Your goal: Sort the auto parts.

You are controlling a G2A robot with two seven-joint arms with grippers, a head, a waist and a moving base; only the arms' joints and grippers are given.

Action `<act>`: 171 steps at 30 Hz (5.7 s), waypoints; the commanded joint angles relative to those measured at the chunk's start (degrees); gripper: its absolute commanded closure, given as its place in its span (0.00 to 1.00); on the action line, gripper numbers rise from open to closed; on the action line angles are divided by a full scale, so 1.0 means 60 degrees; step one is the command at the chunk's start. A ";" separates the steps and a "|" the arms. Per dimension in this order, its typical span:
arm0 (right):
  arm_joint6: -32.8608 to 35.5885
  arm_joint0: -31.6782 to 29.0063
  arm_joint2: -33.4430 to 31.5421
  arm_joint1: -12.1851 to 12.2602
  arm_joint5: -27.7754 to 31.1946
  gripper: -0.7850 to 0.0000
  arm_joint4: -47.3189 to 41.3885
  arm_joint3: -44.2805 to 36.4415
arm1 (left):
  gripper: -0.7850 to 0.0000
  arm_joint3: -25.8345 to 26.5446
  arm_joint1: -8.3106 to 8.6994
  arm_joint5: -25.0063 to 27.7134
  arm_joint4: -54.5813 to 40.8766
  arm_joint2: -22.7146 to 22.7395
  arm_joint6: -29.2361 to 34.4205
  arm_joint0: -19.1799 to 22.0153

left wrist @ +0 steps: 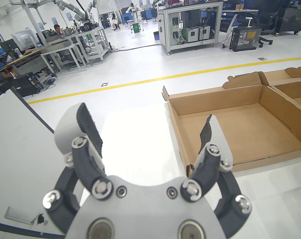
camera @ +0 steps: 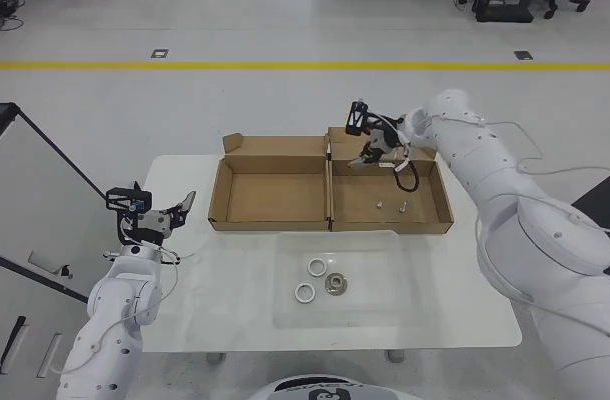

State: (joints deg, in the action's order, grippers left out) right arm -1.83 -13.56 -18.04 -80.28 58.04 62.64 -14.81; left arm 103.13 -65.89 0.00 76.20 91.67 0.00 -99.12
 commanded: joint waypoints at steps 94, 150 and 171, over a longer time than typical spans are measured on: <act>0.4537 -0.8257 -0.7792 0.8102 -0.0006 0.00 -0.9427 -1.2844 | 0.00 0.3150 -0.0103 0.4479 0.1319 -0.3901 1.1128 0.4073; 0.4537 -0.8257 -0.7792 0.8102 -0.0006 0.00 -0.9427 -1.2844 | 0.00 -0.0935 -0.0854 0.3040 -0.6001 -1.0593 1.3861 0.9544; 0.4537 -0.8257 -0.7792 0.8102 -0.0006 0.00 -0.9427 -1.2844 | 0.00 -0.1973 -0.1533 0.2516 -0.6123 -1.1758 1.3680 0.9664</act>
State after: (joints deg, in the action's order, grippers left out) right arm 25.40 -63.10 -64.79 -31.67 58.00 6.08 -91.87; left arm 91.69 -74.84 15.21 39.37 21.41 82.25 -41.31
